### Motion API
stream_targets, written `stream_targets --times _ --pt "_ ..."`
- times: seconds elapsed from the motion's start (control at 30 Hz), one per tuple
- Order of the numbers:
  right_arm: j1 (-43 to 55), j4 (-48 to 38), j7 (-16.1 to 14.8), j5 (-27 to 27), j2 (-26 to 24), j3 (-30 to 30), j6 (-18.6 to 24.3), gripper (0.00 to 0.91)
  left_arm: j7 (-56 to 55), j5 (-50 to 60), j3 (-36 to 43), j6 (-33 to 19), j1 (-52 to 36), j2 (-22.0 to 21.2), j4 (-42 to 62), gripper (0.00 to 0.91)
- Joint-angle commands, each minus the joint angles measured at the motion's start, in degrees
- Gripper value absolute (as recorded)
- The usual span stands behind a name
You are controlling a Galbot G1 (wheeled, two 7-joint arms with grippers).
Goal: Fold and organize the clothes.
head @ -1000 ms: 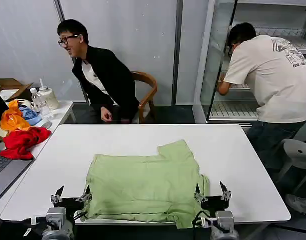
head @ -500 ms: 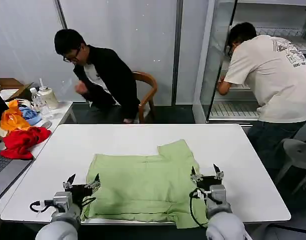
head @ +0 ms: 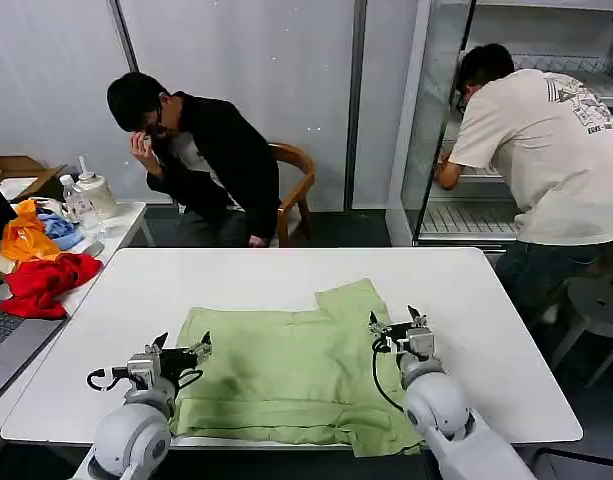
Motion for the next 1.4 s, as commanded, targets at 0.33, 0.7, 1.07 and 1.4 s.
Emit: stream_targets --times 0.33,0.7,1.07,1.4 --pt "8.48 -8.81 -6.43 8.5 1.27 0.45 -1.74 0.907 0.96 -5.9 0.67 0.19 -10.69 -0.29 10.75 0.907" --pt "12.12 -16.76 -7.56 13.5 2.03 1.54 -2.29 0.907 1.07 -8.15 1.8 0.18 -13.92 -1.4 15.64 0.907" --pt "13.3 -21.89 -9.44 15.98 3.03 0.88 -1.49 0.907 2.06 -6.86 3.79 0.1 -15.75 -2.33 20.03 0.907" --pt "13.68 -23.83 -10.2 15.03 3.88 0.21 -0.38 0.907 2.82 -5.99 4.63 0.06 -16.31 -2.66 22.7 0.907"
